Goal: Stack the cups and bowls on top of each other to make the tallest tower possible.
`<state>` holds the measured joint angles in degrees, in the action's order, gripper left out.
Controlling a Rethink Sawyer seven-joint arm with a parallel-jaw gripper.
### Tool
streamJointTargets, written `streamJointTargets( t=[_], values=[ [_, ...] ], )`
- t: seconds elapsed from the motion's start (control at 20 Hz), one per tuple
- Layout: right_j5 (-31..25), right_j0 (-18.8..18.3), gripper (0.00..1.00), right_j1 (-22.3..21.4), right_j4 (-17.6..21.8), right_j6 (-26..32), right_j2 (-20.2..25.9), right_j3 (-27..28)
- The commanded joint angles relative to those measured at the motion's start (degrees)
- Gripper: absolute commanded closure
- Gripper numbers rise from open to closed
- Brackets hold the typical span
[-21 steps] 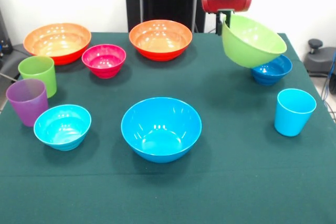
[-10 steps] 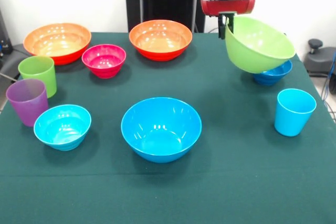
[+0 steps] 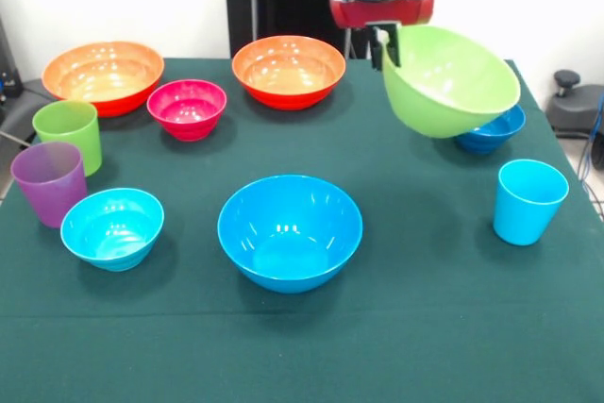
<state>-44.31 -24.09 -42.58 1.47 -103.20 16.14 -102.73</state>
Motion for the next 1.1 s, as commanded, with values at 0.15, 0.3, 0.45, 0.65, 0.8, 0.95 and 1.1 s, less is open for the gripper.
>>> streamJointTargets(
  t=[0.15, 0.3, 0.45, 0.65, 0.8, 0.95, 1.1],
  values=[
    [-2.5, -4.3, 1.0, 5.4, 2.8, 8.2, 6.4, 4.6],
    [-1.5, -5.7, 1.0, 4.1, 2.3, 7.1, 7.3, 1.6],
    [-2.2, -7.0, 1.0, 3.5, 2.6, 7.1, 7.9, 1.0],
    [-2.7, -8.6, 1.0, 3.9, 2.8, 7.9, 9.0, 0.9],
    [-4.5, -9.6, 1.0, 3.8, 2.7, 8.2, 9.7, 1.4],
    [-5.7, -10.4, 1.0, 3.9, 3.0, 8.2, 10.1, 2.3],
    [-7.1, -10.0, 1.0, 5.5, 5.0, 7.9, 8.9, 6.6]
  ],
)
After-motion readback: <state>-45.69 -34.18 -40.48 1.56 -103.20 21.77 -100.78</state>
